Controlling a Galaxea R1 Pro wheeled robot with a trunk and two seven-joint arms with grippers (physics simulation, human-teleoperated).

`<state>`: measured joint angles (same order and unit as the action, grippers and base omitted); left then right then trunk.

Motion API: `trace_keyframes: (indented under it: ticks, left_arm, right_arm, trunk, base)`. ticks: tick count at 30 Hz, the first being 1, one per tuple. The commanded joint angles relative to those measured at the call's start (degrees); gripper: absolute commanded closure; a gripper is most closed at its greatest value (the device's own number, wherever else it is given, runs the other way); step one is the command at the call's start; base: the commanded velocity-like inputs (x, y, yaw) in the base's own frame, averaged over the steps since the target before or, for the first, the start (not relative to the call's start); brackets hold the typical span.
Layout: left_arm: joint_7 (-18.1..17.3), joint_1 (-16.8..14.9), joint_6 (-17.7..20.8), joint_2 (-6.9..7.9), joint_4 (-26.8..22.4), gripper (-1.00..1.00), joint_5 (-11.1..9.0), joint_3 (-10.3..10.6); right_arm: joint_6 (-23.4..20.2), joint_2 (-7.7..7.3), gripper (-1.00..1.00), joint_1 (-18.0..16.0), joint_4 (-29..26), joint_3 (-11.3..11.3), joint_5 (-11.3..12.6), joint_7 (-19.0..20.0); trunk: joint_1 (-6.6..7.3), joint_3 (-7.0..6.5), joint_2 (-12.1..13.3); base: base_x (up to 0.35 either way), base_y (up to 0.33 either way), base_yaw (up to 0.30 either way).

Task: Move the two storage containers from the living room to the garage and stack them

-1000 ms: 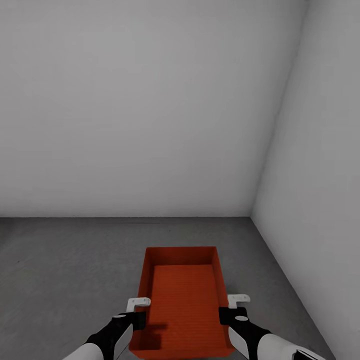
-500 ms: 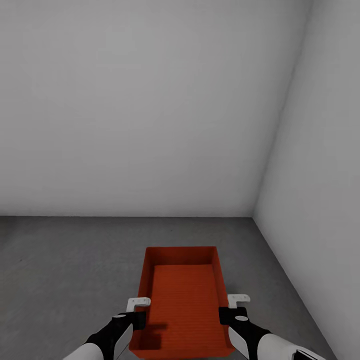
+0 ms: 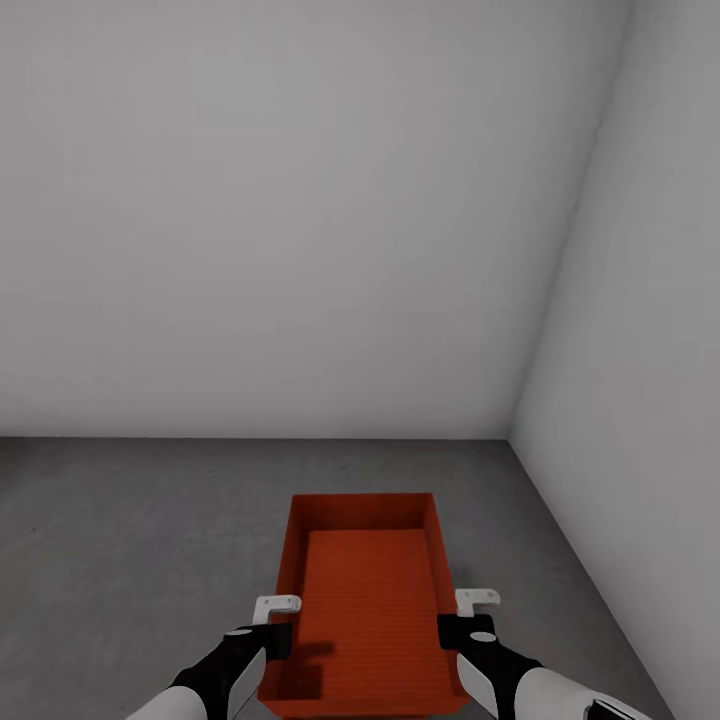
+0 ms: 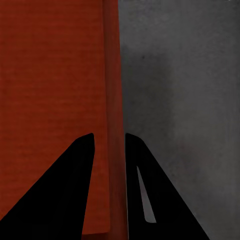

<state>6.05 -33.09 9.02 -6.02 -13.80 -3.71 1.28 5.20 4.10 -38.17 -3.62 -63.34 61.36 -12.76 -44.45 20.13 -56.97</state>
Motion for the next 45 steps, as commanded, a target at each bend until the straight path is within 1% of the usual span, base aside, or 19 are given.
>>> trace_keyframes:
  ticks: [1,45]
  left_arm:
    - [0.19,-0.03,0.30,0.05,-0.35,1.00,-0.95,1.62]
    - [0.17,-0.04,0.76,-0.09,-0.42,1.00,-0.95,1.62]
  right_arm:
    - [-0.01,-0.05,1.00,-0.01,1.95,-1.29,1.29,-0.16]
    - [-0.06,-0.05,1.00,-0.03,1.95,-1.26,1.30,-0.16]
  trunk:
    - [-0.01,0.06,-0.05]
    - [-0.01,0.06,-0.05]
  base:
    - [0.023,0.000,0.000]
    - [0.001,0.000,0.000]
